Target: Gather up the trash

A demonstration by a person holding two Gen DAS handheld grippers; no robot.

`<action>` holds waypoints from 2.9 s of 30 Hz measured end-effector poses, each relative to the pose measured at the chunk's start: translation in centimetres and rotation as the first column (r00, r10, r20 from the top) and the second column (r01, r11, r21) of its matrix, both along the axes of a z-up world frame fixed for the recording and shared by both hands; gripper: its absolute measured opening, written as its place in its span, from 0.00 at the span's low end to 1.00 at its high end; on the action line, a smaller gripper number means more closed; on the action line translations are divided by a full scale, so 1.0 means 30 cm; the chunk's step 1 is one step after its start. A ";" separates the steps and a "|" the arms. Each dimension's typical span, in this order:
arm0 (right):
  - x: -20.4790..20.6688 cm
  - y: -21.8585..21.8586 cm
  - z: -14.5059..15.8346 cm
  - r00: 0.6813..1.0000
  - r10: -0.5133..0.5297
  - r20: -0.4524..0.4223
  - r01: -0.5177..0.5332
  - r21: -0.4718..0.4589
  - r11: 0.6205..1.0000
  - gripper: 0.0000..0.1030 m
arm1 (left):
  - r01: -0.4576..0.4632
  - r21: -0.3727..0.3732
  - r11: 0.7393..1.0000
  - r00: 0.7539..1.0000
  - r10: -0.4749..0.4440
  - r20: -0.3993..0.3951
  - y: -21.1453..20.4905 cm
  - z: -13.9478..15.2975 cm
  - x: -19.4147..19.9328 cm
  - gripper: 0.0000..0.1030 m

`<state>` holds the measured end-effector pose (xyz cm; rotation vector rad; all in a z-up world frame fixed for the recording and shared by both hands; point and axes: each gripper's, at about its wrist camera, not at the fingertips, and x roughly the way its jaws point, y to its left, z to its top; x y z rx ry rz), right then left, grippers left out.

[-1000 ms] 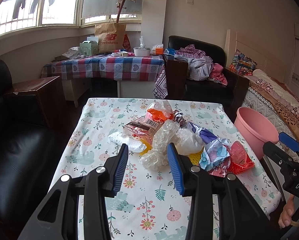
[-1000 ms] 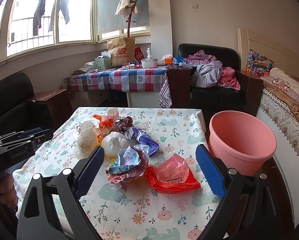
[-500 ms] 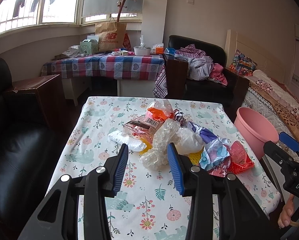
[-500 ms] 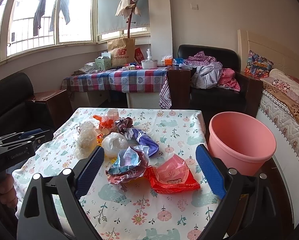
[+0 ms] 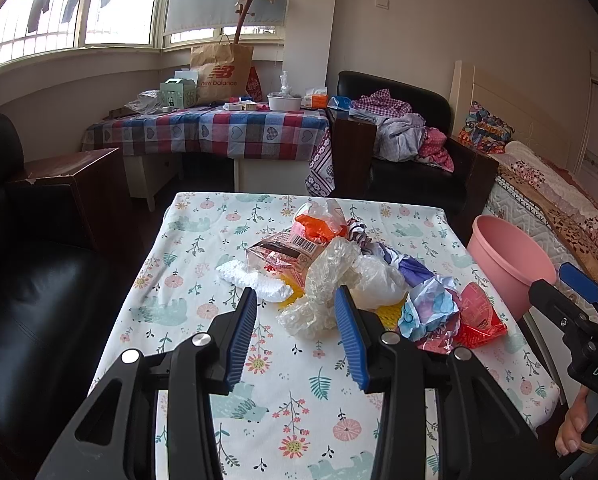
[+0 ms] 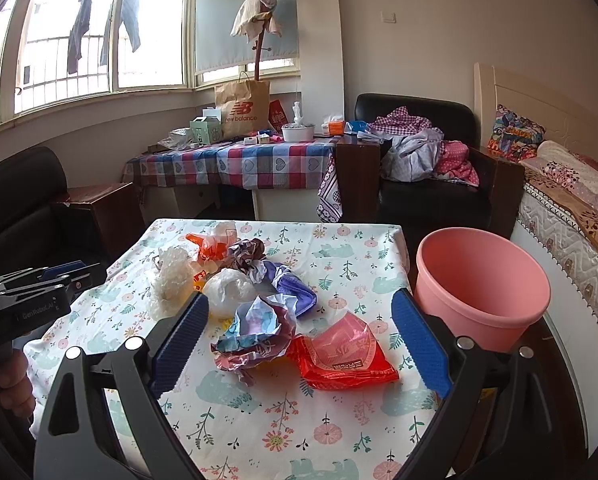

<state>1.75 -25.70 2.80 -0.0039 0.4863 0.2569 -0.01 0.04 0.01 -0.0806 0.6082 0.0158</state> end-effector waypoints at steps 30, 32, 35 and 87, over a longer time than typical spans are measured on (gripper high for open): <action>0.012 -0.041 -0.068 0.999 0.019 -0.048 -0.019 -0.009 1.000 0.85 | 0.149 -0.088 0.985 0.989 -0.149 0.002 0.018 -0.034 0.013 0.41; 0.015 -0.045 -0.080 0.998 0.028 -0.057 -0.028 -0.006 1.000 0.83 | 0.162 -0.079 0.984 0.987 -0.163 -0.011 0.016 -0.046 0.031 0.41; 0.021 -0.052 -0.097 0.997 0.038 -0.072 -0.039 -0.009 0.999 0.78 | 0.177 -0.063 0.982 0.983 -0.179 -0.027 -0.002 -0.058 0.061 0.41; 0.117 -0.099 -0.172 0.938 0.133 -0.320 -0.142 -0.005 0.990 0.37 | 0.198 -0.115 0.973 0.979 -0.201 -0.020 0.042 -0.082 0.113 0.07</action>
